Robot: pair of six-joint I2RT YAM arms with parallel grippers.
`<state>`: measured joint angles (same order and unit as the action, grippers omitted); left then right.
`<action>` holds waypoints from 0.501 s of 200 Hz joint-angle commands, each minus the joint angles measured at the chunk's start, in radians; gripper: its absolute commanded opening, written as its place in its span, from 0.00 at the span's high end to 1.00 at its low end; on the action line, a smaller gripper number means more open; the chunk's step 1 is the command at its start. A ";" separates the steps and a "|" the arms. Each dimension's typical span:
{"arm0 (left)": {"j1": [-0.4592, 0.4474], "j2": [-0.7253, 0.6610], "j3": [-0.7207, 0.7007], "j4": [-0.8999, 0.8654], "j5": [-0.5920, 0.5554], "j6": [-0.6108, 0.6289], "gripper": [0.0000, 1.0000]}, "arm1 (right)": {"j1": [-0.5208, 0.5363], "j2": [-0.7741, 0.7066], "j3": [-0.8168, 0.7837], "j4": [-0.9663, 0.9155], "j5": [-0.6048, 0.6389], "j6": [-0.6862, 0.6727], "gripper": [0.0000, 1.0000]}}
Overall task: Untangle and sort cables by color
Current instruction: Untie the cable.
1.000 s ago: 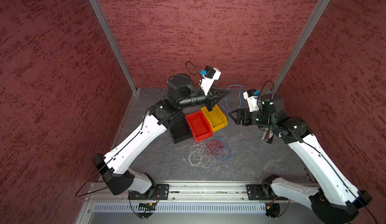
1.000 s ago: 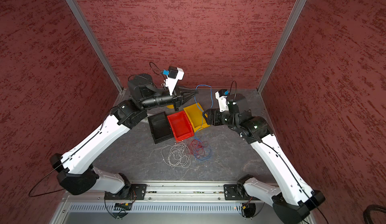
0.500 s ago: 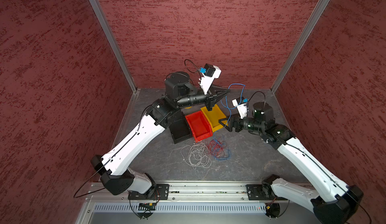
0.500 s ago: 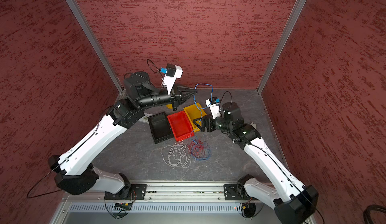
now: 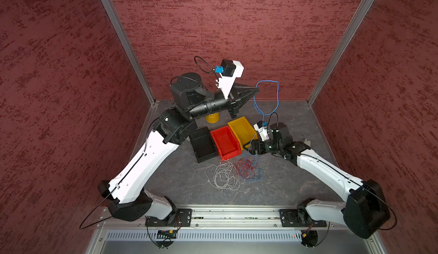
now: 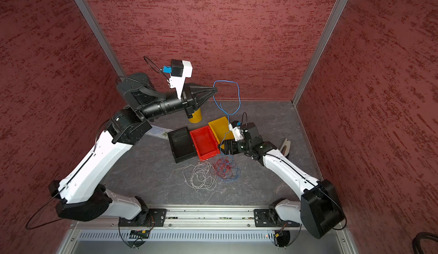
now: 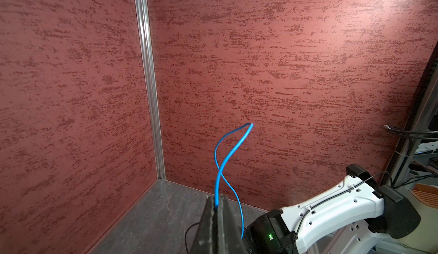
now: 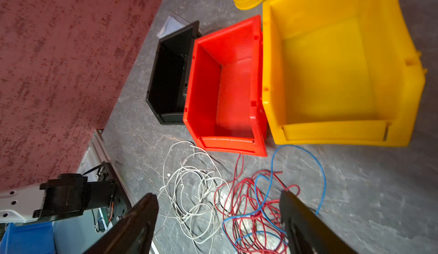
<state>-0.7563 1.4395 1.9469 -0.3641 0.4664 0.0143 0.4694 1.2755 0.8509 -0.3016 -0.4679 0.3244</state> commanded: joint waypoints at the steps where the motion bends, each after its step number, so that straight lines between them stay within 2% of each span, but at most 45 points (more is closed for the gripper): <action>1: 0.024 0.014 0.036 -0.008 -0.028 0.037 1.00 | -0.005 -0.018 -0.014 -0.034 0.127 -0.015 0.14; 32: 0.029 0.012 0.034 0.009 -0.010 0.026 1.00 | -0.016 -0.102 -0.010 -0.177 0.321 0.002 0.11; 58: 0.031 0.007 0.031 0.004 -0.012 0.029 1.00 | -0.031 -0.178 -0.004 -0.295 0.411 0.011 0.10; 78: 0.035 -0.002 0.028 0.004 -0.012 0.032 1.00 | -0.038 -0.244 0.010 -0.357 0.426 0.000 0.10; 100: 0.041 -0.002 0.027 -0.007 -0.007 0.034 1.00 | -0.037 -0.388 -0.014 -0.350 0.357 -0.028 0.11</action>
<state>-0.7250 1.4464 1.9621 -0.3672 0.4622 0.0349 0.4362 1.0126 0.8459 -0.5976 -0.1177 0.3225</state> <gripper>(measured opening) 0.045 0.897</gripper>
